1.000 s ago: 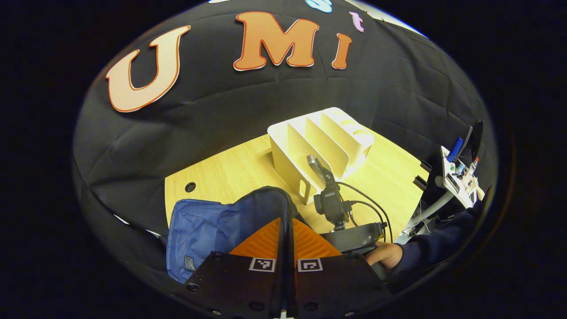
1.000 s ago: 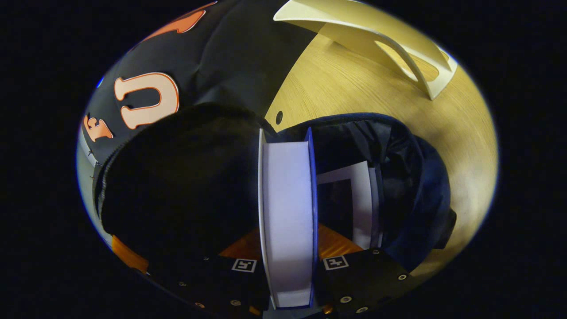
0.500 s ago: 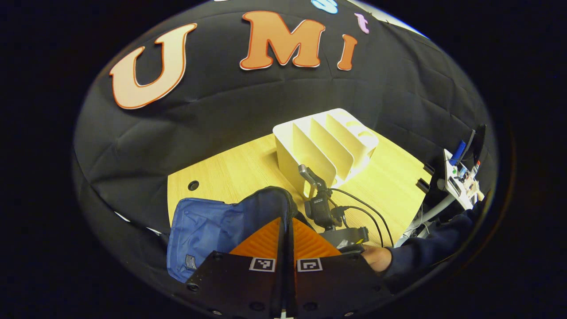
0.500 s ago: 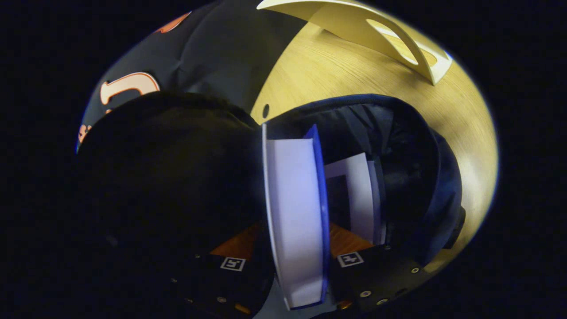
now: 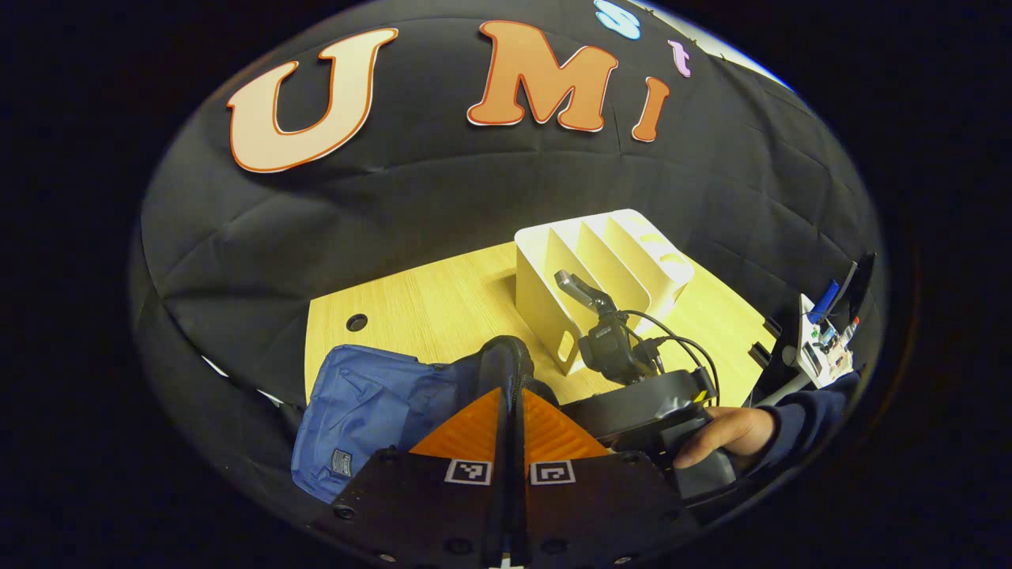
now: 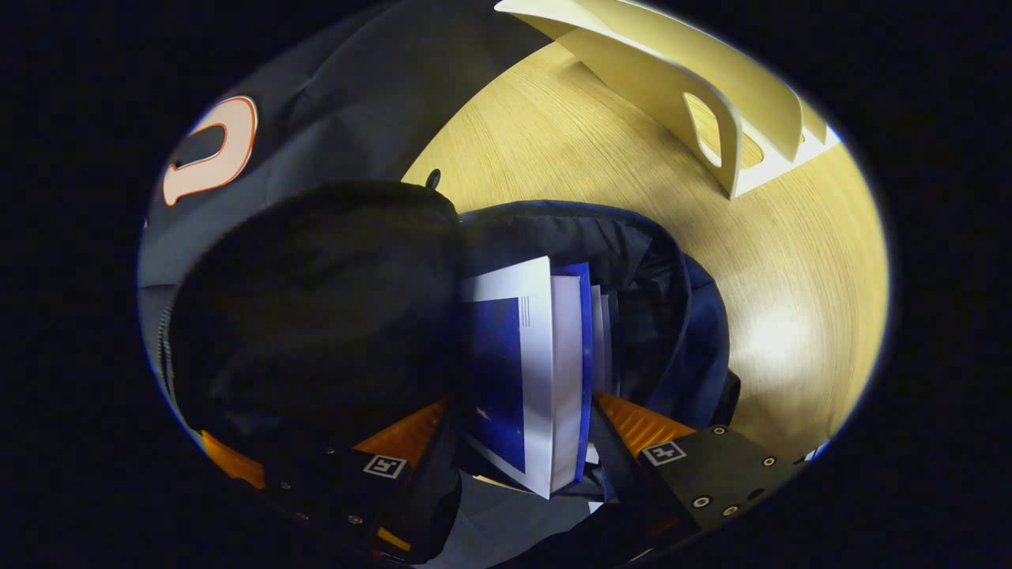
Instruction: Open the schoolbag, grab two books from the bookshelf and put them into the schoolbag.
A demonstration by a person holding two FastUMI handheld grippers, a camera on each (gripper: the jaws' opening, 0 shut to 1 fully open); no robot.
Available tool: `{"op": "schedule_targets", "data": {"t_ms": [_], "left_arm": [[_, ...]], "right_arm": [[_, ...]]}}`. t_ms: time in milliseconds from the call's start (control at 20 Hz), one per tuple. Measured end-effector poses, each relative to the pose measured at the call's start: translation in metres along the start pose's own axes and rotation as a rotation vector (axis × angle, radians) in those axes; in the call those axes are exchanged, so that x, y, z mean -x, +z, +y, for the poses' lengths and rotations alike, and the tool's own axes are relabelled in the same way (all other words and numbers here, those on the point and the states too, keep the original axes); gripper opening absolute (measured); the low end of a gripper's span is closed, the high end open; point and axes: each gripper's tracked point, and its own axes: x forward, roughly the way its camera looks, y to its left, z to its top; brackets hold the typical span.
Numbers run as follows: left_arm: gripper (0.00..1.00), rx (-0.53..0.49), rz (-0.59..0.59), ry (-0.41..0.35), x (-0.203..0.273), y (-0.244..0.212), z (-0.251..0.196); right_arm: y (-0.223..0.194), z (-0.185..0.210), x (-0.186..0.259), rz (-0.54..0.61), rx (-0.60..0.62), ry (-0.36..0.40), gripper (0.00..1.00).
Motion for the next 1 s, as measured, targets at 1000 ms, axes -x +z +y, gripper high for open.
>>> {"op": "schedule_targets", "data": {"t_ms": [1000], "left_arm": [[0.05, 0.039, 0.004, 0.051, -0.008, -0.01, -0.007]], "right_arm": [[0.041, -0.008, 0.102, -0.18, 0.16, 0.001, 0.92]]}}
